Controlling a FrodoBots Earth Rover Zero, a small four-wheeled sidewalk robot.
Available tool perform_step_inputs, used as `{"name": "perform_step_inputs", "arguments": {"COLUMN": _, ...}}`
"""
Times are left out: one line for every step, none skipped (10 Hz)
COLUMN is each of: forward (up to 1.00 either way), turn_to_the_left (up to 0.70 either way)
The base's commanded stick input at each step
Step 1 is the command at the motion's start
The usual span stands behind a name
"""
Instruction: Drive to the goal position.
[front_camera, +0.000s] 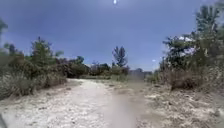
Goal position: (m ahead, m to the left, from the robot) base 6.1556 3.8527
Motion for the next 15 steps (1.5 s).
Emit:
{"name": "perform_step_inputs", "arguments": {"forward": 0.45, "turn_to_the_left": 0.0}}
{"name": "perform_step_inputs", "arguments": {"forward": 0.45, "turn_to_the_left": 0.0}}
{"name": "perform_step_inputs", "arguments": {"forward": 0.45, "turn_to_the_left": 0.0}}
{"name": "perform_step_inputs", "arguments": {"forward": 0.45, "turn_to_the_left": 0.0}}
{"name": "perform_step_inputs", "arguments": {"forward": 0.45, "turn_to_the_left": 0.0}}
{"name": "perform_step_inputs", "arguments": {"forward": 0.45, "turn_to_the_left": 0.0}}
{"name": "perform_step_inputs", "arguments": {"forward": 0.45, "turn_to_the_left": 0.0}}
{"name": "perform_step_inputs", "arguments": {"forward": 0.45, "turn_to_the_left": 0.0}}
{"name": "perform_step_inputs", "arguments": {"forward": 0.45, "turn_to_the_left": 0.0}}
{"name": "perform_step_inputs", "arguments": {"forward": 0.45, "turn_to_the_left": 0.0}}
{"name": "perform_step_inputs", "arguments": {"forward": 0.45, "turn_to_the_left": 0.0}}
{"name": "perform_step_inputs", "arguments": {"forward": 0.45, "turn_to_the_left": 0.0}}
{"name": "perform_step_inputs", "arguments": {"forward": 0.45, "turn_to_the_left": 0.0}}
{"name": "perform_step_inputs", "arguments": {"forward": 0.45, "turn_to_the_left": 0.0}}
{"name": "perform_step_inputs", "arguments": {"forward": 0.45, "turn_to_the_left": 0.0}}
